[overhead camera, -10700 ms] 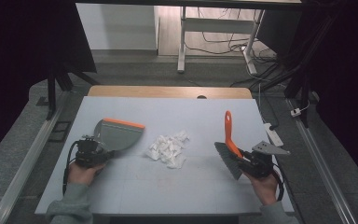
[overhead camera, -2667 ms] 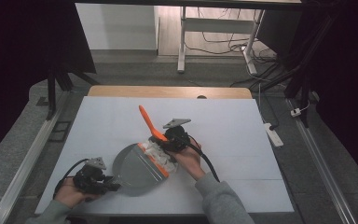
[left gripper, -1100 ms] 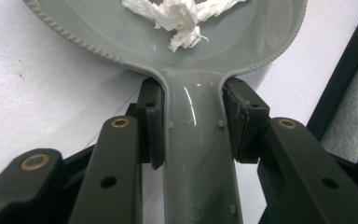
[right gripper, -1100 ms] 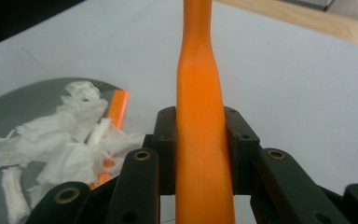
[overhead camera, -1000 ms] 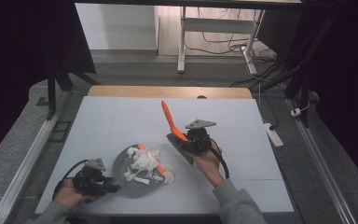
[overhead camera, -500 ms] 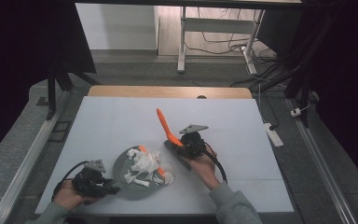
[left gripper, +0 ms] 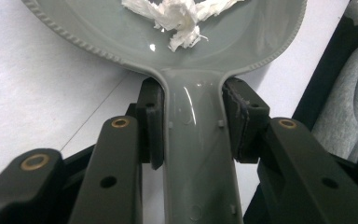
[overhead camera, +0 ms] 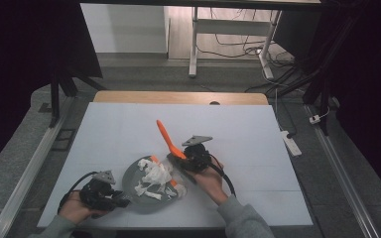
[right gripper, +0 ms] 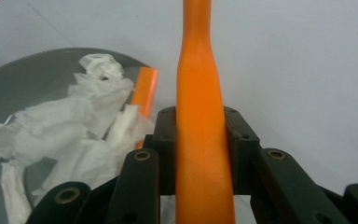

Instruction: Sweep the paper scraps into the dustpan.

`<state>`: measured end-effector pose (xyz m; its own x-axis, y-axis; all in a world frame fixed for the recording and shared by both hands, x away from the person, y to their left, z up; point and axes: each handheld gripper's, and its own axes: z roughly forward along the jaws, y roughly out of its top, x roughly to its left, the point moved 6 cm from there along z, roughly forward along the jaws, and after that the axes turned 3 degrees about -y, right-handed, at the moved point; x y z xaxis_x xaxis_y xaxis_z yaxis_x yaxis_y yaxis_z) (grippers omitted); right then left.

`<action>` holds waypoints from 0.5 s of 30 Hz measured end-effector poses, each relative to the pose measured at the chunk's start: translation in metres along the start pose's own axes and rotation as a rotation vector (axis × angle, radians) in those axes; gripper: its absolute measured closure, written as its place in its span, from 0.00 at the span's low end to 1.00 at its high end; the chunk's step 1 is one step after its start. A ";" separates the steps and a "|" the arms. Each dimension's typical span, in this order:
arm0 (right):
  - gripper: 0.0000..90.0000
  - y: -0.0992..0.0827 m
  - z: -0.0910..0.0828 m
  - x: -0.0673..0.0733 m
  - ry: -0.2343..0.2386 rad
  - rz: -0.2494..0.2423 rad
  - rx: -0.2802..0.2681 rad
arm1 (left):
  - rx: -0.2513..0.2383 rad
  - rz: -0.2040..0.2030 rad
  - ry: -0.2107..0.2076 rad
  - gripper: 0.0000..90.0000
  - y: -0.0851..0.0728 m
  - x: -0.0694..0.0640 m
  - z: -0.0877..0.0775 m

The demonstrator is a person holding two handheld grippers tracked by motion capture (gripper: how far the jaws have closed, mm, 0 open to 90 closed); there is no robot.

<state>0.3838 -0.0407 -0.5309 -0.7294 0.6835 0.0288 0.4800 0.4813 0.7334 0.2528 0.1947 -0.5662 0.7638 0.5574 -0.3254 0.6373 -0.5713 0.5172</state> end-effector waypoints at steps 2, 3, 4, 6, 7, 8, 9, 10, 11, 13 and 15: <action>0.78 0.001 0.002 0.006 0.013 -0.009 -0.001 | 0.001 0.000 -0.002 0.69 0.000 0.000 0.000; 0.78 0.002 0.003 0.009 0.019 -0.011 -0.004 | 0.000 0.001 -0.004 0.69 0.001 0.000 0.001; 0.78 0.002 0.004 0.012 0.026 -0.015 -0.008 | -0.002 0.001 -0.004 0.69 0.001 0.000 0.001; 0.78 0.004 0.006 0.018 0.039 -0.025 -0.005 | -0.002 0.001 -0.004 0.69 0.002 -0.001 0.002; 0.78 0.004 0.006 0.022 0.048 -0.027 -0.007 | -0.001 0.001 -0.003 0.69 0.002 -0.001 0.002; 0.78 0.005 0.007 0.024 0.056 -0.027 -0.006 | -0.001 0.001 -0.003 0.69 0.002 -0.001 0.002; 0.78 0.006 0.008 0.028 0.070 -0.027 -0.011 | 0.000 0.001 -0.003 0.69 0.002 -0.001 0.002; 0.78 0.006 0.008 0.032 0.077 -0.029 -0.014 | -0.001 0.001 -0.003 0.69 0.002 -0.001 0.002; 0.78 0.007 0.008 0.034 0.079 -0.033 -0.018 | -0.002 0.000 -0.003 0.69 0.002 -0.001 0.002; 0.78 0.010 0.008 0.041 0.107 -0.034 -0.026 | -0.002 0.000 -0.005 0.69 0.002 -0.001 0.002; 0.78 0.012 0.008 0.048 0.130 -0.035 -0.030 | -0.003 0.000 -0.004 0.69 0.002 -0.001 0.002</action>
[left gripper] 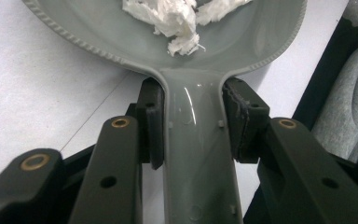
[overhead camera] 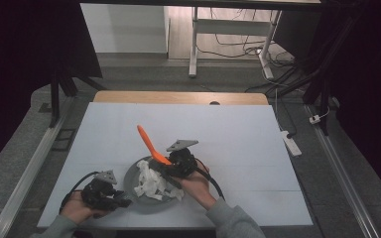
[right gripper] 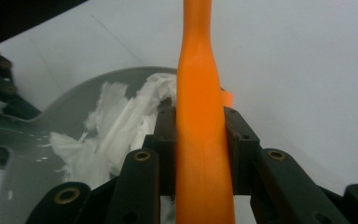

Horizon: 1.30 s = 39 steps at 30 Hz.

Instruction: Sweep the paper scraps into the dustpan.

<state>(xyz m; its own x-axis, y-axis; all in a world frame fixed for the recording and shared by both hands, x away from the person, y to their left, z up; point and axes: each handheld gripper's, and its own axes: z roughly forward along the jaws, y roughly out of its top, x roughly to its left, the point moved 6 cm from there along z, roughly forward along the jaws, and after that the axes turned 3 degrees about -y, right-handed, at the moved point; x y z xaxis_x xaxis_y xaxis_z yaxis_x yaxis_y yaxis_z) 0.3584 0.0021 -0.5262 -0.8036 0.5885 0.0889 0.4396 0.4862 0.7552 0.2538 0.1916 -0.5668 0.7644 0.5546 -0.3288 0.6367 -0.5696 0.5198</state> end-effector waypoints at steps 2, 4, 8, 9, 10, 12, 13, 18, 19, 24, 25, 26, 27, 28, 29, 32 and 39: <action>0.78 0.002 0.000 0.004 0.012 -0.008 -0.006 | 0.001 0.000 -0.002 0.69 0.000 0.000 0.000; 0.78 0.004 -0.003 0.006 0.017 -0.008 -0.019 | 0.001 0.000 -0.003 0.69 0.000 0.000 0.000; 0.78 0.007 -0.011 -0.002 0.000 0.010 -0.042 | 0.000 0.000 -0.003 0.69 0.000 0.000 0.000; 0.78 0.008 -0.015 -0.007 -0.011 0.017 -0.054 | 0.000 0.000 -0.003 0.69 0.000 0.001 0.000; 0.78 0.009 -0.018 -0.011 -0.023 0.022 -0.065 | 0.001 0.000 -0.003 0.69 0.000 0.001 0.000; 0.78 0.012 -0.026 -0.019 -0.053 0.027 -0.092 | 0.002 -0.001 -0.003 0.69 0.000 0.001 0.000; 0.78 0.013 -0.030 -0.024 -0.067 0.031 -0.104 | 0.002 -0.001 -0.003 0.69 0.000 0.001 0.000; 0.78 0.014 -0.042 -0.050 -0.121 0.076 -0.121 | 0.000 -0.002 -0.002 0.69 0.000 0.001 0.000; 0.78 0.013 -0.042 -0.054 -0.133 0.083 -0.118 | 0.001 -0.002 -0.002 0.69 0.000 0.001 0.000; 0.78 0.008 -0.043 -0.072 -0.183 0.093 -0.099 | -0.001 -0.001 -0.001 0.69 0.000 0.001 0.000; 0.78 0.006 -0.043 -0.076 -0.193 0.093 -0.094 | -0.001 -0.001 -0.001 0.69 0.000 0.001 0.000; 0.78 0.005 -0.043 -0.078 -0.198 0.094 -0.089 | -0.001 -0.001 -0.001 0.69 0.000 0.001 0.000; 0.78 0.004 -0.043 -0.082 -0.206 0.098 -0.083 | 0.000 -0.001 -0.002 0.69 0.000 0.001 0.000; 0.78 0.002 -0.043 -0.084 -0.217 0.097 -0.075 | 0.000 -0.002 -0.001 0.69 0.000 0.001 0.000; 0.78 0.001 -0.043 -0.087 -0.223 0.099 -0.071 | 0.001 -0.002 -0.002 0.69 0.000 0.001 0.000; 0.78 -0.004 -0.040 -0.090 -0.228 0.108 -0.052 | 0.001 -0.003 -0.002 0.69 0.000 0.001 0.000; 0.78 -0.013 -0.020 -0.072 -0.194 0.081 0.002 | -0.001 -0.004 0.000 0.69 0.000 0.000 0.001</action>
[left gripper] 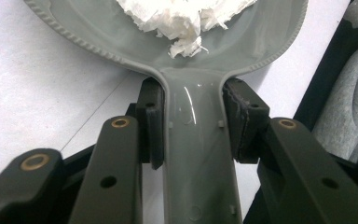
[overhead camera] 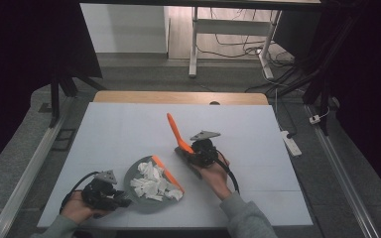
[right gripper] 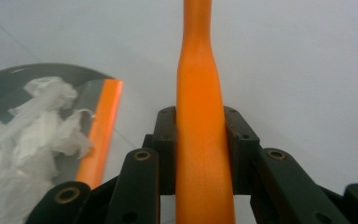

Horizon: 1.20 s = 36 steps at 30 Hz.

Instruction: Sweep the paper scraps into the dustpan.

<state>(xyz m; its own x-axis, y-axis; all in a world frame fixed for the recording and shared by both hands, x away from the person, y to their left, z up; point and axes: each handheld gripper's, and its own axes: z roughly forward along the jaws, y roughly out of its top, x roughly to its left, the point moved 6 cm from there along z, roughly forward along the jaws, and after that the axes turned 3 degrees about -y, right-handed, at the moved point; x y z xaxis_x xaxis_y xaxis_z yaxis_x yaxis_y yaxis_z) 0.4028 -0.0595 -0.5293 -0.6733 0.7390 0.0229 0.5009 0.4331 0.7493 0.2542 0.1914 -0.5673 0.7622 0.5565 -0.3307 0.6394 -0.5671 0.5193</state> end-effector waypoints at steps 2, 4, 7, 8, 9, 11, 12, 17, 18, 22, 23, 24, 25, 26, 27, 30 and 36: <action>0.78 0.000 0.001 0.009 0.010 -0.011 -0.001 | -0.001 -0.001 0.001 0.69 0.001 0.000 0.000; 0.78 0.000 0.003 0.019 0.019 -0.028 0.007 | -0.003 -0.003 0.002 0.69 0.001 -0.001 0.001; 0.78 0.000 0.004 0.032 0.042 -0.040 0.013 | -0.004 -0.006 0.003 0.69 0.002 -0.001 0.002; 0.78 0.000 0.004 0.037 0.058 -0.040 0.013 | -0.004 -0.007 0.003 0.69 0.002 -0.001 0.002; 0.78 0.000 0.005 0.041 0.070 -0.041 0.012 | -0.003 -0.008 0.004 0.69 0.003 -0.001 0.002; 0.78 0.000 0.006 0.052 0.095 -0.046 0.011 | -0.001 -0.008 0.006 0.69 0.003 -0.002 0.003; 0.78 0.001 0.007 0.058 0.103 -0.051 0.004 | 0.000 -0.009 0.006 0.69 0.003 -0.001 0.003; 0.78 0.007 0.006 0.076 0.158 -0.048 -0.014 | -0.002 -0.012 0.004 0.69 0.004 -0.001 0.003; 0.78 0.007 0.006 0.081 0.168 -0.051 -0.014 | -0.001 -0.012 0.005 0.69 0.004 -0.002 0.003; 0.78 0.008 0.006 0.089 0.196 -0.049 -0.021 | -0.005 -0.012 0.002 0.69 0.004 -0.001 0.003; 0.78 0.009 0.005 0.088 0.195 -0.049 -0.026 | -0.006 -0.012 0.001 0.69 0.004 -0.002 0.003; 0.78 0.010 0.004 0.087 0.192 -0.049 -0.035 | -0.006 -0.012 0.001 0.69 0.004 -0.001 0.003; 0.78 0.011 0.003 0.084 0.187 -0.045 -0.040 | -0.007 -0.012 0.001 0.69 0.004 -0.001 0.003; 0.78 0.012 0.002 0.082 0.184 -0.040 -0.046 | -0.010 -0.013 -0.001 0.69 0.004 -0.001 0.003; 0.78 0.013 -0.001 0.077 0.176 -0.034 -0.054 | -0.012 -0.014 -0.001 0.69 0.004 -0.001 0.003; 0.78 0.017 -0.008 0.064 0.156 -0.016 -0.074 | -0.014 -0.014 -0.002 0.69 0.004 -0.001 0.003; 0.78 0.020 -0.021 0.050 0.139 -0.006 -0.105 | -0.020 -0.018 0.000 0.69 0.004 -0.001 0.003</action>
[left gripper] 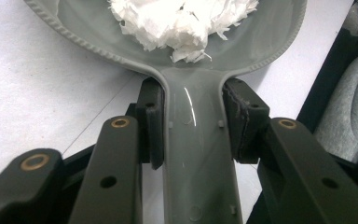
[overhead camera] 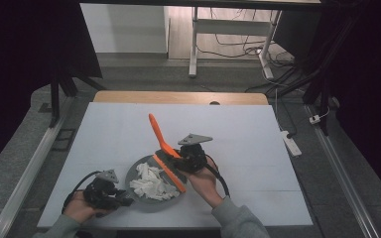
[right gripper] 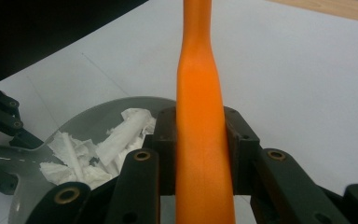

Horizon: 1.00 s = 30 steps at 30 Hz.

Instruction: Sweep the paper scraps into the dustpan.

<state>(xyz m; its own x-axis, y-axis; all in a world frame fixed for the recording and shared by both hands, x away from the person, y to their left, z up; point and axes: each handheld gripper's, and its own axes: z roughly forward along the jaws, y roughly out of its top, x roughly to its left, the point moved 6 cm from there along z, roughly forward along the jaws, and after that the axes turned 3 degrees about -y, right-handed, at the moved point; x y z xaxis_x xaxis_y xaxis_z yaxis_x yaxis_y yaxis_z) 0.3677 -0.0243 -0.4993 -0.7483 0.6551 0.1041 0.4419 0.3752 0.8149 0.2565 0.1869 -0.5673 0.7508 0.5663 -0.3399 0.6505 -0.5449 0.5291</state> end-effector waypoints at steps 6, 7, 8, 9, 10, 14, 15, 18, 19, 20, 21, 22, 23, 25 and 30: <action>0.78 0.001 -0.008 -0.011 -0.021 0.012 -0.011 | -0.004 0.000 0.002 0.69 0.000 0.001 -0.001; 0.78 0.000 -0.010 -0.013 -0.026 0.016 -0.011 | -0.004 -0.001 0.003 0.69 0.000 0.001 -0.001; 0.78 0.000 -0.011 -0.015 -0.029 0.020 -0.012 | -0.006 -0.003 0.006 0.69 0.000 0.001 -0.001; 0.78 -0.001 -0.012 -0.018 -0.035 0.024 -0.014 | -0.006 -0.005 0.008 0.69 0.000 0.002 -0.001; 0.78 -0.001 -0.014 -0.021 -0.045 0.022 -0.015 | -0.007 -0.006 0.010 0.69 0.000 0.002 -0.001; 0.78 0.000 -0.022 -0.033 -0.074 0.035 -0.027 | -0.006 -0.005 0.010 0.69 0.000 0.002 -0.001; 0.78 0.000 -0.024 -0.038 -0.081 0.040 -0.034 | -0.006 -0.005 0.011 0.69 0.000 0.002 -0.001; 0.78 0.000 -0.032 -0.048 -0.102 0.060 -0.046 | -0.007 -0.005 0.011 0.69 0.000 0.002 -0.001; 0.78 0.000 -0.034 -0.051 -0.106 0.065 -0.051 | -0.007 -0.007 0.012 0.69 0.000 0.002 -0.001; 0.78 -0.001 -0.036 -0.054 -0.112 0.067 -0.050 | -0.007 -0.007 0.011 0.69 0.000 0.002 -0.001; 0.78 -0.001 -0.038 -0.058 -0.116 0.075 -0.054 | -0.008 -0.007 0.012 0.69 0.000 0.002 -0.001; 0.78 -0.002 -0.040 -0.060 -0.122 0.078 -0.054 | -0.009 -0.008 0.012 0.69 0.000 0.002 -0.001; 0.78 -0.002 -0.041 -0.062 -0.123 0.082 -0.056 | -0.010 -0.009 0.015 0.69 0.000 0.002 -0.001; 0.78 -0.004 -0.044 -0.067 -0.131 0.089 -0.059 | -0.016 -0.009 0.020 0.69 0.001 0.002 -0.002; 0.78 -0.006 -0.049 -0.074 -0.144 0.103 -0.062 | -0.030 -0.009 0.030 0.69 0.002 0.002 -0.004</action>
<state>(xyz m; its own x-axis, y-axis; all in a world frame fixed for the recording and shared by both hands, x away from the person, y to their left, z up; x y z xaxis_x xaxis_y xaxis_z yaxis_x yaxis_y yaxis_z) 0.3965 -0.1073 -0.4837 -0.6204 0.7766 0.1096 0.4779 0.2635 0.8379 0.2588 0.1892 -0.5642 0.7407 0.5898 -0.3215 0.6533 -0.5209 0.5494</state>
